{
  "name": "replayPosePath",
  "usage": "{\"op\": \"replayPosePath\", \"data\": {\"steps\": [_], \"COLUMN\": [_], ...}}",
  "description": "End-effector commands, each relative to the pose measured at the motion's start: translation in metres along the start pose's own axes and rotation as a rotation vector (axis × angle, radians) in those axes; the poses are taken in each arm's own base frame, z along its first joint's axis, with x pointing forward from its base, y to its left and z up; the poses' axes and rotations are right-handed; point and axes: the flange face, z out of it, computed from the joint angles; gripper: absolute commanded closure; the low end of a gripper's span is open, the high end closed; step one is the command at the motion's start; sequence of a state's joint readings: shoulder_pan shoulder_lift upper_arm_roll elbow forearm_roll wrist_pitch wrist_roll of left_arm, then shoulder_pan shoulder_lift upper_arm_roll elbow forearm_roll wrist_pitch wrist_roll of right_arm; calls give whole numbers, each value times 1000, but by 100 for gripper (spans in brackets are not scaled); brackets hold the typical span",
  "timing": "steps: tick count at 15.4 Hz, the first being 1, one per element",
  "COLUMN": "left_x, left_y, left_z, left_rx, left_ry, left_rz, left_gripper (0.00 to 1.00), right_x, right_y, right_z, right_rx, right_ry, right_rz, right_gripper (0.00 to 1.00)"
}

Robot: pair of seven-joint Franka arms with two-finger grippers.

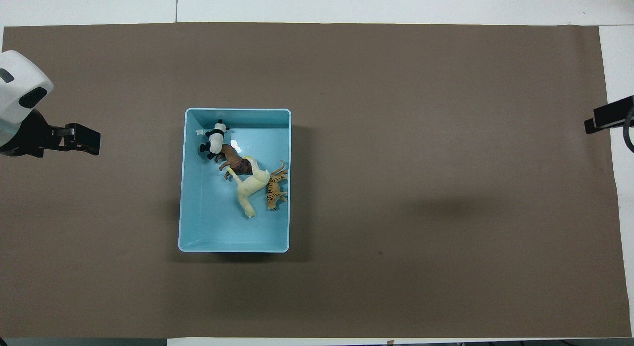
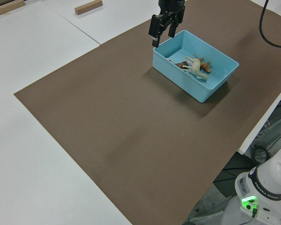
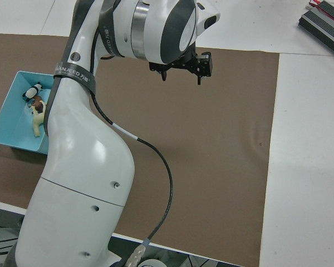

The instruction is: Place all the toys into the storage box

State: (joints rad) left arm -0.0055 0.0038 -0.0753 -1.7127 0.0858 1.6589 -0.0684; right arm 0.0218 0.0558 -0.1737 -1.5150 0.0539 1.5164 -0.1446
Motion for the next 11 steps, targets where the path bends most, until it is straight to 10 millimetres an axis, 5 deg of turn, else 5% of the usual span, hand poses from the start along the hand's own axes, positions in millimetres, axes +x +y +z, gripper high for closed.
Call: {"op": "replayPosePath", "data": {"steps": [1,11], "left_x": [-1,-2], "left_y": [-3,-11], "left_z": [4,5], "left_rx": [-17,-17], "left_ry": [10,9], "left_rz": [10,4], "left_gripper": [0,0], "right_x": [-33,-55], "right_y": [3,17], "right_z": [9,6], "right_rx": [-11,-74], "right_ry": [-23,-68], "right_rz": [-42,-72], "right_gripper": [0,0]}}
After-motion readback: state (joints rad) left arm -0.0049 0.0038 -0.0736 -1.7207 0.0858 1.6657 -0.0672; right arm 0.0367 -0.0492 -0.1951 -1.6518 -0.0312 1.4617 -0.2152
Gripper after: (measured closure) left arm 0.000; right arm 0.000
